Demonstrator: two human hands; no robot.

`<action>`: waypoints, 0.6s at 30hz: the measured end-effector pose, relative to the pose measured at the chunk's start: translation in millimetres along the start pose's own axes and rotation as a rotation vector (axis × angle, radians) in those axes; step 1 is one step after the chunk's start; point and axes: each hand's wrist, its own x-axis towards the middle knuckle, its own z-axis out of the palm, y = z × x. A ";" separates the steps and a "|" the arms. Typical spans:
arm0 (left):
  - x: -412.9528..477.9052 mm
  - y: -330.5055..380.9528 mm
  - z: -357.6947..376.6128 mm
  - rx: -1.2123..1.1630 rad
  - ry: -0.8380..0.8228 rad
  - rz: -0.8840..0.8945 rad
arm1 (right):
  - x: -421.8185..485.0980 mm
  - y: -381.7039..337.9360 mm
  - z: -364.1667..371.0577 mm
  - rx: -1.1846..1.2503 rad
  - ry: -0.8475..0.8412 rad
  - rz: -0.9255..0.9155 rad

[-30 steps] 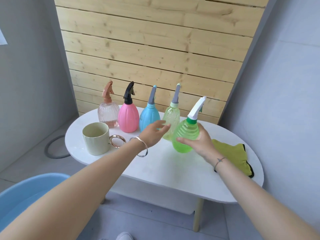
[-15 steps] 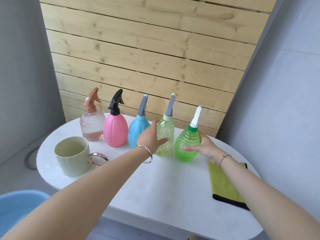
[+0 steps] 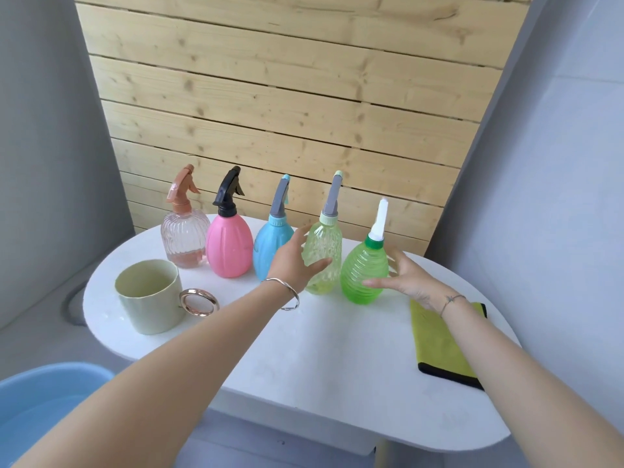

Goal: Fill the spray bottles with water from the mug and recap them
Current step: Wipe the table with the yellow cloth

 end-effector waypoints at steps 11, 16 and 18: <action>-78.0 15.2 43.5 -0.011 0.066 0.083 | -103.5 105.7 -21.9 -0.857 0.271 0.170; -109.0 33.5 82.1 0.317 -0.406 0.217 | -122.3 92.6 -5.4 -0.936 0.240 0.230; -119.3 34.5 92.5 0.405 -0.523 0.278 | -136.2 89.7 8.5 -0.950 0.242 0.211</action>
